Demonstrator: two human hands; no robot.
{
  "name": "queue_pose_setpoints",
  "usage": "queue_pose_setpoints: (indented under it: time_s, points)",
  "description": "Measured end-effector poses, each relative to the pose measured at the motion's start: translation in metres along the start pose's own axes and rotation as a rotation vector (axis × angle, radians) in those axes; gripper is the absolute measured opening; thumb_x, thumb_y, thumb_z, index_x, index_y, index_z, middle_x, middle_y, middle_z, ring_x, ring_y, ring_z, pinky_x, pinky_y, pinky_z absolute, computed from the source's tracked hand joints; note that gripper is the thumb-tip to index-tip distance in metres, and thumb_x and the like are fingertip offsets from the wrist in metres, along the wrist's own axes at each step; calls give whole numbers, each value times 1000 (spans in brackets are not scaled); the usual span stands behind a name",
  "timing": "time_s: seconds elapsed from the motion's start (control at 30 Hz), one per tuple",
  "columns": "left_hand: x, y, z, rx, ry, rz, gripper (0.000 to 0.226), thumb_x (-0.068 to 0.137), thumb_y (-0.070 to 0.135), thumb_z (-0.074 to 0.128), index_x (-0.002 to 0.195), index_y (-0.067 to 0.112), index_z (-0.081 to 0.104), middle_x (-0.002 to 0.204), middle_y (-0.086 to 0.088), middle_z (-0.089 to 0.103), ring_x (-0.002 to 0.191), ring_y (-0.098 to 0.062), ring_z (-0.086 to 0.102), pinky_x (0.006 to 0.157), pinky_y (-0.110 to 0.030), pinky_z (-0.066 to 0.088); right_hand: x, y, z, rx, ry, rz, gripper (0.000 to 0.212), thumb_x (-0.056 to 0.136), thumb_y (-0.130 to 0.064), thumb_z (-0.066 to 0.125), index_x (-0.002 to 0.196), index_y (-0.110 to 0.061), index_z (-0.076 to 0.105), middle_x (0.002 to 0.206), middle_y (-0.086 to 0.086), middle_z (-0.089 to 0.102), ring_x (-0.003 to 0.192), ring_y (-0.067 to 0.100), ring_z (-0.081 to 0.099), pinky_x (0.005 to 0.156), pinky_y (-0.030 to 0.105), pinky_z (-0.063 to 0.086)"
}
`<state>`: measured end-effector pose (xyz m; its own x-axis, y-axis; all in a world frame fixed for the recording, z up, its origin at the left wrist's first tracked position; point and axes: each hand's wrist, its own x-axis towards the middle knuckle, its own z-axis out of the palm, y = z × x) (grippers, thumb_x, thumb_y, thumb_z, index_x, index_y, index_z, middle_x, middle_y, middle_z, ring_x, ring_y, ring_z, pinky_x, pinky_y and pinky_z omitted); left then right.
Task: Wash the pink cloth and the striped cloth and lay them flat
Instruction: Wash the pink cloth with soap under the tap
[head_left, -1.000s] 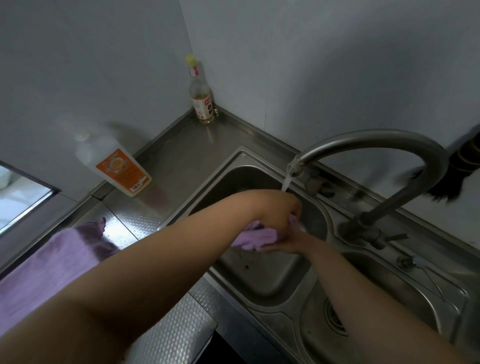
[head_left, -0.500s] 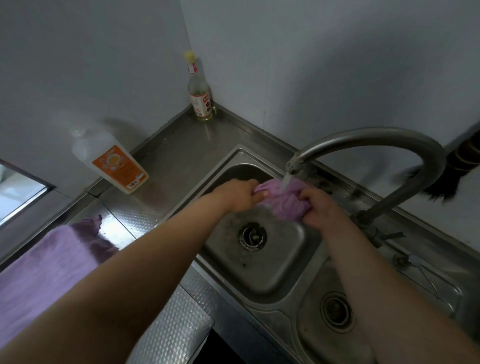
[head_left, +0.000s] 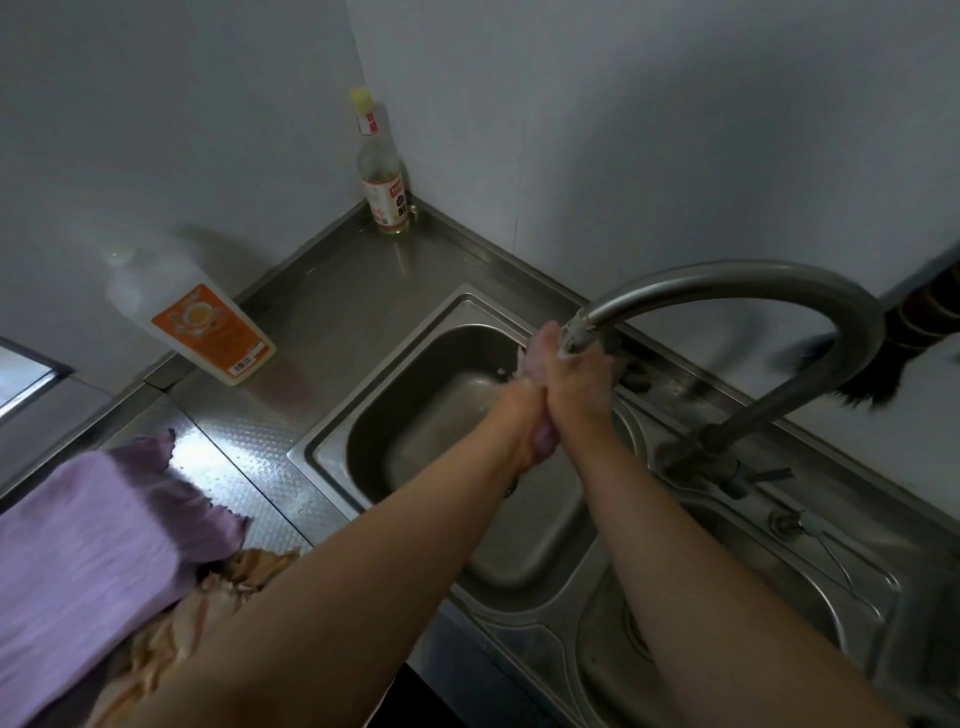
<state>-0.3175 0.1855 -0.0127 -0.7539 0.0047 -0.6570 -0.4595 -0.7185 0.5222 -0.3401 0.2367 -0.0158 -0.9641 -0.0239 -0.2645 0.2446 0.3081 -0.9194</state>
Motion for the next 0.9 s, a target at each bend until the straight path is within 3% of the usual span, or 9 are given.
queue_pose_setpoints:
  time_s: [0.17,0.23,0.27,0.3,0.33,0.47,0.63,0.73,0.9]
  points:
    - [-16,6,7,289,41,55,39,105,17,35,142,12,42,88,-29,68,42,-2,50,37,-10,40,18,-1,1,-10,63,-82,39,96,-10,49,58,-20,51,58,-3,54,53,0,54,59,24,44]
    - [-19,6,3,335,-46,71,38,106,17,29,143,13,37,88,-1,62,58,-15,64,59,-10,53,20,-4,-2,2,21,-104,43,95,-1,47,55,-18,46,54,-2,49,43,-3,50,53,21,41]
    - [-20,10,-2,375,-66,46,38,106,18,29,142,10,37,96,-5,61,66,-23,67,102,-32,29,20,-6,-5,-2,-9,-84,43,97,-4,47,56,-17,46,53,-2,49,42,-3,51,50,18,41]
    - [-20,16,-10,415,-83,6,37,106,18,30,139,6,39,92,-6,61,68,-21,68,36,-16,26,22,-6,-7,-20,-33,-48,41,98,-11,48,58,-16,48,55,-1,50,45,0,53,49,18,45]
    - [-16,24,-22,462,-88,-35,35,104,20,36,133,3,45,89,-9,65,69,-15,70,68,-19,56,23,-4,-9,-52,-58,6,36,99,-17,48,63,-13,52,59,2,54,54,9,59,51,22,50]
    - [-4,50,-68,704,-69,-62,54,82,45,63,123,10,60,113,-14,69,103,-25,68,94,-37,51,34,15,-25,-153,-205,210,24,98,-18,47,113,-3,59,82,12,65,64,27,64,51,26,52]
    - [7,40,-56,347,150,28,18,100,29,46,99,16,59,88,-6,63,75,-17,60,70,-31,52,-3,5,-16,448,-299,197,29,92,-28,58,113,-8,63,102,7,68,86,19,67,72,25,54]
    - [12,21,-31,261,149,-1,24,100,27,46,90,12,63,75,-4,61,74,-16,61,76,-28,54,-25,14,11,130,-286,-152,31,98,-25,49,127,-17,56,132,1,51,128,11,43,98,6,32]
    - [3,6,-11,342,138,-56,39,102,32,40,70,13,51,51,-1,46,35,-10,46,34,-13,35,-10,6,10,114,27,-137,29,96,-33,48,87,-9,61,83,-2,62,75,6,63,70,22,54]
